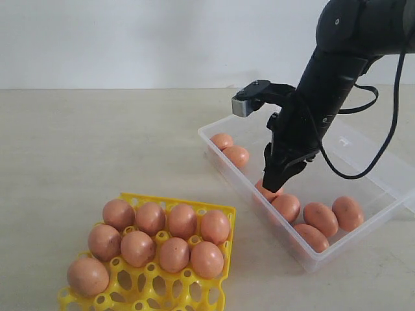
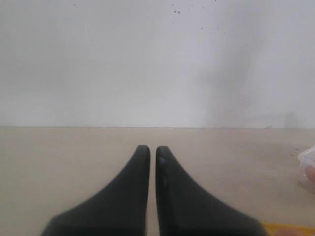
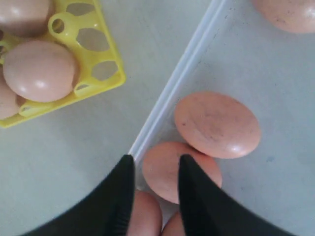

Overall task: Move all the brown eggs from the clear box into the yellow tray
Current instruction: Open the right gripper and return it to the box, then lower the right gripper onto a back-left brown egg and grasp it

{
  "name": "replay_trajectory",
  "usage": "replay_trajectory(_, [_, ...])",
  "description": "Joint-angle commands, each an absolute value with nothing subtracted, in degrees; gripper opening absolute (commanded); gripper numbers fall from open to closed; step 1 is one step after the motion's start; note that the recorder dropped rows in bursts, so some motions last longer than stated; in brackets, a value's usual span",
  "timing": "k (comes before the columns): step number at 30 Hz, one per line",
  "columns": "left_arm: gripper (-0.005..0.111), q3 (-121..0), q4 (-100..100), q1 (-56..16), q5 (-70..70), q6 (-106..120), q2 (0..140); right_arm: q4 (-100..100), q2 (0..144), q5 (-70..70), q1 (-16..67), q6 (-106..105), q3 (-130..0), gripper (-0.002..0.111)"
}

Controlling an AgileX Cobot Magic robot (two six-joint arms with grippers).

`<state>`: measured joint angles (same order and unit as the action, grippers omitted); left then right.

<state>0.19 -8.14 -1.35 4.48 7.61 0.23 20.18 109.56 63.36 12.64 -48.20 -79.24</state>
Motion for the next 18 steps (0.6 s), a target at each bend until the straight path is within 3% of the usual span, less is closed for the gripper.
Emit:
replay_trajectory(1, [0.004,0.0,-8.3,-1.3,4.2,7.2,0.0,19.9,109.3,60.8,12.7,-52.8,-79.4,0.066])
replay_trajectory(3, [0.004,0.0,-8.3,-1.3,4.2,7.2,0.0,19.9,109.3,59.3,12.7,-55.6,-79.4,0.072])
replay_trajectory(13, [0.004,0.0,-8.3,-1.3,4.2,7.2,0.0,19.8,109.3,40.5,12.7,-72.6,-79.4,0.072])
replay_trajectory(18, [0.004,0.0,-8.3,-1.3,4.2,7.2,0.0,33.9,109.2,36.2,12.7,-71.9,-79.4,0.072])
